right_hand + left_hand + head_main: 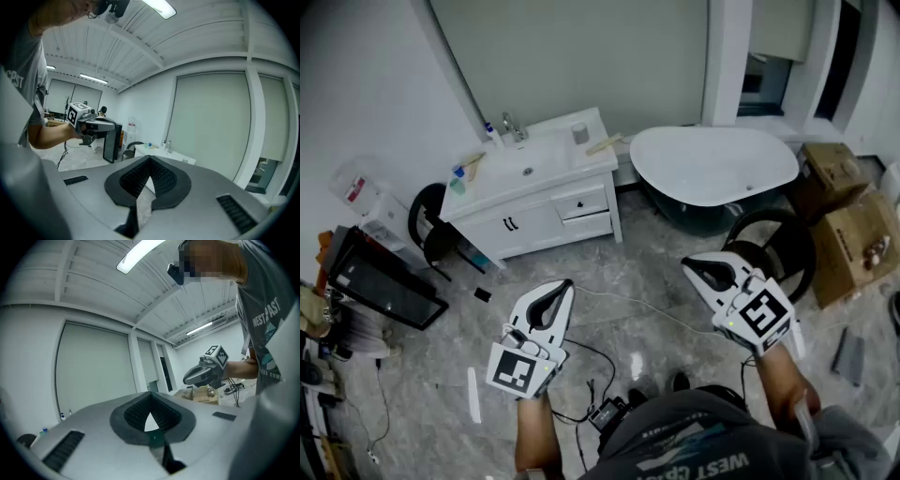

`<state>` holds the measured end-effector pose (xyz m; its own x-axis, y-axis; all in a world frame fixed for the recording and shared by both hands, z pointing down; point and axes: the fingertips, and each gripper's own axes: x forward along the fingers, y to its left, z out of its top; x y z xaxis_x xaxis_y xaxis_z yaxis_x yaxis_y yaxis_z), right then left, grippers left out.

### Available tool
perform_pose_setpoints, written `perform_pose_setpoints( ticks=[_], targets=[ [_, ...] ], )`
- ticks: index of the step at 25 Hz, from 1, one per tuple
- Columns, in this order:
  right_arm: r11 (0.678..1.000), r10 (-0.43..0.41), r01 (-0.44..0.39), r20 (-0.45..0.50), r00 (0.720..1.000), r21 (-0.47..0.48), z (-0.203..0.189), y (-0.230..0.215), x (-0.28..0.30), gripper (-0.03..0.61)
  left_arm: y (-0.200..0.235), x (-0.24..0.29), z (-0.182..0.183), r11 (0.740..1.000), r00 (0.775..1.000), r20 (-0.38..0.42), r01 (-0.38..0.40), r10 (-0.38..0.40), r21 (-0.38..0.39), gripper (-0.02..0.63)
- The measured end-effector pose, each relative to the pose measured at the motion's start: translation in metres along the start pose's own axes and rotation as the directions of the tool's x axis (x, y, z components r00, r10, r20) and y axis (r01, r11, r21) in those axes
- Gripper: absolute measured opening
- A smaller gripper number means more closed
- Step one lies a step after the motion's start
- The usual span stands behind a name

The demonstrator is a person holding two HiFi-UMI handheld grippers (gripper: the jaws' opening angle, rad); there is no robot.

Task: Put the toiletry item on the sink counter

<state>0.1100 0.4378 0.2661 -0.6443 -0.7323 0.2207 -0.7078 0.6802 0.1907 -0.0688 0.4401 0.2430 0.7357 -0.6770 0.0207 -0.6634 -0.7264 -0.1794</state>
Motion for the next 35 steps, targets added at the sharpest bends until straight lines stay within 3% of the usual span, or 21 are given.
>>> perform_pose_setpoints(
  ticks=[23, 35],
  targets=[
    [0.998, -0.057, 0.057, -0.001, 0.998, 0.006, 0.013, 0.021, 0.016, 0.031, 0.017, -0.020, -0.002, 0.999, 0.999, 0.040, 0.033, -0.032, -0.017, 0.002],
    [0.998, -0.034, 0.034, 0.016, 0.999, 0.051, -0.005, -0.040, 0.058, 0.031, 0.050, 0.037, -0.014, 1.000, 1.000, -0.029, -0.009, 0.009, 0.001, 0.002]
  ],
)
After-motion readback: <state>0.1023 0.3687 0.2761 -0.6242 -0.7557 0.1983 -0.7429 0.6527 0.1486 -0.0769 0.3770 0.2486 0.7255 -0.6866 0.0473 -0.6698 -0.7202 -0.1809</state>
